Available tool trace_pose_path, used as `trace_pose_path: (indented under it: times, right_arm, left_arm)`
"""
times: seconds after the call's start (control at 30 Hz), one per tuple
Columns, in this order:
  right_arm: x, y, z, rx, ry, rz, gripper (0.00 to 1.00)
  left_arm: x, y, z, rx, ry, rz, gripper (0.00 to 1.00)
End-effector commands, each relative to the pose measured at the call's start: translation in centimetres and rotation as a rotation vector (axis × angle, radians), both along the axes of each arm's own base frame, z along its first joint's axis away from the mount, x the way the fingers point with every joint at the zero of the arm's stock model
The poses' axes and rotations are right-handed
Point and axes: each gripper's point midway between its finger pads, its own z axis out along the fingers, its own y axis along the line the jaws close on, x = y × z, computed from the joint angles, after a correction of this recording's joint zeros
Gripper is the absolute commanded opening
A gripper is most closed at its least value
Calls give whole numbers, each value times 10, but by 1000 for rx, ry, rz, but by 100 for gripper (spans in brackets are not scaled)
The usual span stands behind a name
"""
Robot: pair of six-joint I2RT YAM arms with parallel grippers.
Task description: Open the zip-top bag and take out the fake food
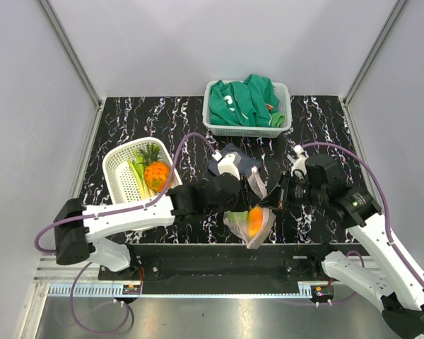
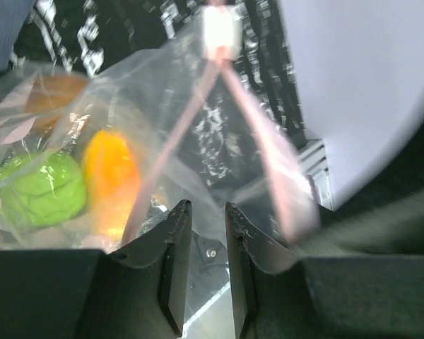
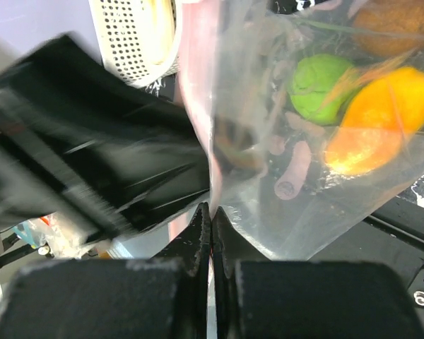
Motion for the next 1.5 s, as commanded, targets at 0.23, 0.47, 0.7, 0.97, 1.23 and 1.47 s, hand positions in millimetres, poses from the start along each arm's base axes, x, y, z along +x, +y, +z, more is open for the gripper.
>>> trace_pose_path:
  times: [0.23,0.47,0.7,0.97,1.23,1.47]
  right_arm:
    - [8,8,18,51,-60,11,0]
    - [14,8,36,70,-95,-16,0]
    - [14,11,58,148,-109,-50,0]
    - [9,9,39,151,-45,-82,0]
    - [2,3,21,135,-14,-96,0]
    - [0,1,9,113,-6,-93,0]
  left_arm:
    - [-1,-25,1,136,110,3,18]
    - [-16,-20,-27,277,133,-6,17]
    - [6,-21,-59,363,162,71,13]
    - [44,1,-76,413,43,219,23]
    - [67,22,-100,414,51,222,27]
    - [67,17,-122,411,28,152,51]
